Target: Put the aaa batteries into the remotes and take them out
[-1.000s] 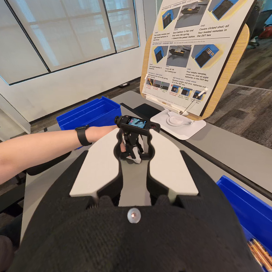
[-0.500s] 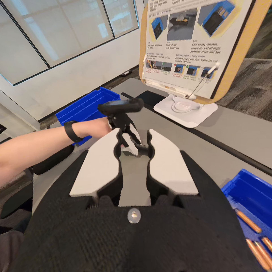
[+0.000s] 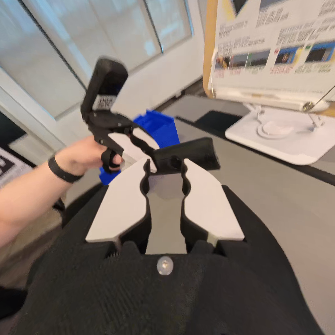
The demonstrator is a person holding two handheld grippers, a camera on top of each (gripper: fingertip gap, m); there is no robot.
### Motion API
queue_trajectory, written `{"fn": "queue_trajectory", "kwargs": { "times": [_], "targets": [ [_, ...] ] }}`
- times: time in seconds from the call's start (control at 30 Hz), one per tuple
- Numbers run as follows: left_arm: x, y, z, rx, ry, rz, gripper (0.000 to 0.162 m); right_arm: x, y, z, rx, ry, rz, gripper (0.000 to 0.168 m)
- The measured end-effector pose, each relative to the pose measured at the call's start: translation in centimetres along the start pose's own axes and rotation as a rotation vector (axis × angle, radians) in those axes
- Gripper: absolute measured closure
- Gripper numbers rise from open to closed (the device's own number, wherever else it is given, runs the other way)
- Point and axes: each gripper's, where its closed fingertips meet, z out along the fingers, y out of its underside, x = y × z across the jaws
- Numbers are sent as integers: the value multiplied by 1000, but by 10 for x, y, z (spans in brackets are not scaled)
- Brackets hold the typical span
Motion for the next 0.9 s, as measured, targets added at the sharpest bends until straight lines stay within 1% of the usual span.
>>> {"fn": "queue_trajectory", "kwargs": {
  "times": [0.07,0.13,0.17,0.2,0.23,0.3,0.37,0.43,0.5,0.53,0.57,0.6,0.73,0.83,0.9],
  "targets": [
    [23,-20,-20,140,101,-24,139,-10,-18,-6,164,-28,28,135],
    [47,-30,-36,218,182,-6,139,-23,-29,-10,263,-93,33,134],
    [56,-32,-41,245,198,16,139,-31,-32,-10,289,-136,40,128],
    [63,-33,-45,267,196,35,140,-39,-34,-9,304,-190,49,117],
    [70,-33,-47,281,198,59,140,-48,-34,-8,307,-252,60,111],
    [84,-30,-46,287,219,97,140,-61,-35,-7,317,-354,102,108],
    [97,-26,-43,289,261,122,140,-67,-35,-7,326,-418,160,105],
    [109,-21,-38,282,299,155,139,-75,-35,-8,335,-508,209,106],
    [113,-14,-30,244,293,211,139,-78,-33,-9,327,-574,246,109],
    [111,-12,-25,234,267,234,139,-81,-34,-11,335,-610,252,119],
    [109,-10,-21,221,250,253,139,-82,-34,-13,338,-630,252,135],
    [107,-8,-18,208,254,250,138,-81,-32,-12,336,-619,246,139],
    [106,-6,-14,198,333,178,139,-76,-29,-10,309,-556,172,142],
    [106,-5,-11,201,355,157,139,-75,-27,-10,269,-551,184,142],
    [106,-5,-11,210,354,183,138,-77,-26,-10,228,-569,194,143]
  ]
}}
